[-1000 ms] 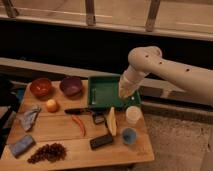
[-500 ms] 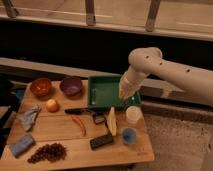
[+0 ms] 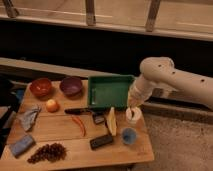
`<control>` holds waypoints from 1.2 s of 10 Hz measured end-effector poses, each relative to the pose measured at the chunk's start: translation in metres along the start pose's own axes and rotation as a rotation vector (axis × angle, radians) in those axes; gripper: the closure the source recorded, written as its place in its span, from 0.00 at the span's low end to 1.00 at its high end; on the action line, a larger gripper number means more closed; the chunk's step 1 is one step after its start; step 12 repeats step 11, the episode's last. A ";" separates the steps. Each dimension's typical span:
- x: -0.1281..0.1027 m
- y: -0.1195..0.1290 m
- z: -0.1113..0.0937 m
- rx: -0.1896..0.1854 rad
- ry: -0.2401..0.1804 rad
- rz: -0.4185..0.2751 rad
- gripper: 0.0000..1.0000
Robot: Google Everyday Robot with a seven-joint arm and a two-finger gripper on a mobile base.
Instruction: Place fork in plastic cup
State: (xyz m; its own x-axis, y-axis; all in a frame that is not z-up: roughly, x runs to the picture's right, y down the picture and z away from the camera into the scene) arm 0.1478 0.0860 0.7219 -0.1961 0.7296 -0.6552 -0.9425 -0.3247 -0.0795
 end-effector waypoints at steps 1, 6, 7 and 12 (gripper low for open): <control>0.006 -0.005 0.002 -0.002 0.004 0.009 1.00; 0.042 -0.010 0.017 -0.035 -0.006 0.013 1.00; 0.048 -0.008 0.021 -0.048 -0.019 0.008 1.00; 0.046 0.001 0.036 -0.063 -0.041 -0.011 1.00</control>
